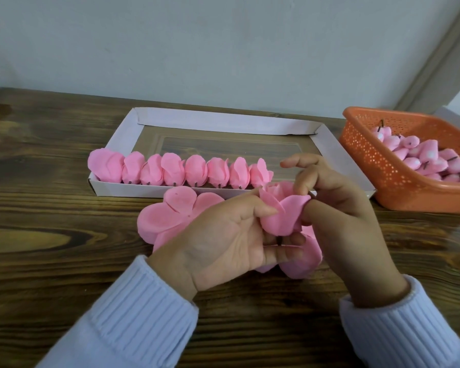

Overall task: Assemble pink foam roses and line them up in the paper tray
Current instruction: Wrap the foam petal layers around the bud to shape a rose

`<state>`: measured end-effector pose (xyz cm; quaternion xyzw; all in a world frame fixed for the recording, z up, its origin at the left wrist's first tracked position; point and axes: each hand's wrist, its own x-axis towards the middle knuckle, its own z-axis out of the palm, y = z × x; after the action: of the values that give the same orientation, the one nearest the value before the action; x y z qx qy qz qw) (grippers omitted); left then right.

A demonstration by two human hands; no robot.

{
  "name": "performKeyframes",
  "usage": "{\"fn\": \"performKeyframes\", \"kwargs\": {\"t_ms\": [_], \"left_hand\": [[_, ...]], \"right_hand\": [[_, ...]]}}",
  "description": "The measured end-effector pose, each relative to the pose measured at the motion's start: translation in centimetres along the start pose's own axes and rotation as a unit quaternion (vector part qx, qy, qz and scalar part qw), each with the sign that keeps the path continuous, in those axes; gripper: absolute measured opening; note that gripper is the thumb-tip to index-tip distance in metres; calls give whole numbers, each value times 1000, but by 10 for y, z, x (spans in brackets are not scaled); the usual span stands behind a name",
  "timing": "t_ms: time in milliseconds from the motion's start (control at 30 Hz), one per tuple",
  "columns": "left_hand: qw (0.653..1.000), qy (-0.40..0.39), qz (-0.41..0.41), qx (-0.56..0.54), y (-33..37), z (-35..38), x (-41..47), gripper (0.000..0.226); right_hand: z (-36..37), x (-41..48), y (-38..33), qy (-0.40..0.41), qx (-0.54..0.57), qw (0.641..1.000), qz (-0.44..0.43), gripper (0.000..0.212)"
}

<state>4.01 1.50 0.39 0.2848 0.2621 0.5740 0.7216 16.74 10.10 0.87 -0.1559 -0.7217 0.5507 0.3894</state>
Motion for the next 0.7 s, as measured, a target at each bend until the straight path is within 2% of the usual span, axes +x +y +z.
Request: {"fn": "performKeyframes", "kwargs": {"t_ms": [233,367,500,633,700], "left_hand": [[999,0,-15,-49,-1,3,1,36],[998,3,-12,-63,-1,3,1,26],[1000,0,-3,7,-3,1,2,32],[998,-15,12,57,-5,2,2,49],[995,1,42,92,-8,1,1,29]], "right_hand": [[-1,-1,0,-17,45,999,-23,41],[-1,-1,0,-26,48,998,-36,40],[0,-1,-1,-9,29,999,-20,42],[2,0,0,19,-17,1000,-17,36],[2,0,1,24,-32,999,-21,32]]}}
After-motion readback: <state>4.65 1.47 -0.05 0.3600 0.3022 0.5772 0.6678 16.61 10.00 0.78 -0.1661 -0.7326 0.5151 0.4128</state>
